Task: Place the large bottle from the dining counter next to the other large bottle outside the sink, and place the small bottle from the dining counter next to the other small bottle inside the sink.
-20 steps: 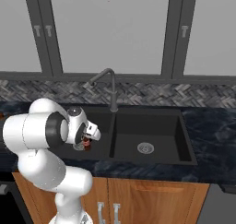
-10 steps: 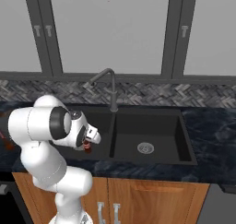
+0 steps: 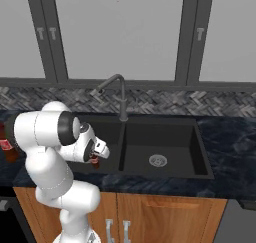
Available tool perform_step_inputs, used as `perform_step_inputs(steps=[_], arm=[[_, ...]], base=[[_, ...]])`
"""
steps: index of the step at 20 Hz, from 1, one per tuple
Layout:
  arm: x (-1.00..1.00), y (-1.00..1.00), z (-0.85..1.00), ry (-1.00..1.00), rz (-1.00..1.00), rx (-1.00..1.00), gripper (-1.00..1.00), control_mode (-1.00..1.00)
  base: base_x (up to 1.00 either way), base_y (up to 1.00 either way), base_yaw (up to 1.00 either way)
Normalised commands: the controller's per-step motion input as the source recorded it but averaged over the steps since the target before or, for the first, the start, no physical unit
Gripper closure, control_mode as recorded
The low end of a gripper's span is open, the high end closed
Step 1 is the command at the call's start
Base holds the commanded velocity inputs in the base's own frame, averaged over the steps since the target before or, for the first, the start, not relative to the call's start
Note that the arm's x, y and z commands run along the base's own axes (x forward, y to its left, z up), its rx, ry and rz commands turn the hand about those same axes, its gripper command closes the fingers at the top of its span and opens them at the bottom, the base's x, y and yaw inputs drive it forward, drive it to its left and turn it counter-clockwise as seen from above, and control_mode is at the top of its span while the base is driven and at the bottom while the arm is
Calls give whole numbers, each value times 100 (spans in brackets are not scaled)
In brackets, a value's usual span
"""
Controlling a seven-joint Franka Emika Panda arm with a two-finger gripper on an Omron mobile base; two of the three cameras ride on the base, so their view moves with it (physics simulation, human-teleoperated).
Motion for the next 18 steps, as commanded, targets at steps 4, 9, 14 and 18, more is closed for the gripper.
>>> perform_step_inputs(steps=[4, 9, 14, 18], arm=[[0, 0, -25, 0, -1, 0, 100, -100], [0, 0, -13, 0, 0, 0, 100, -100], [7, 0, 0, -1, 0, 0, 100, -100], [23, 0, -2, -4, 0, 0, 100, -100]], base=[[0, 0, 0], [0, 0, 0], [0, 0, 0], [0, 0, 0]])
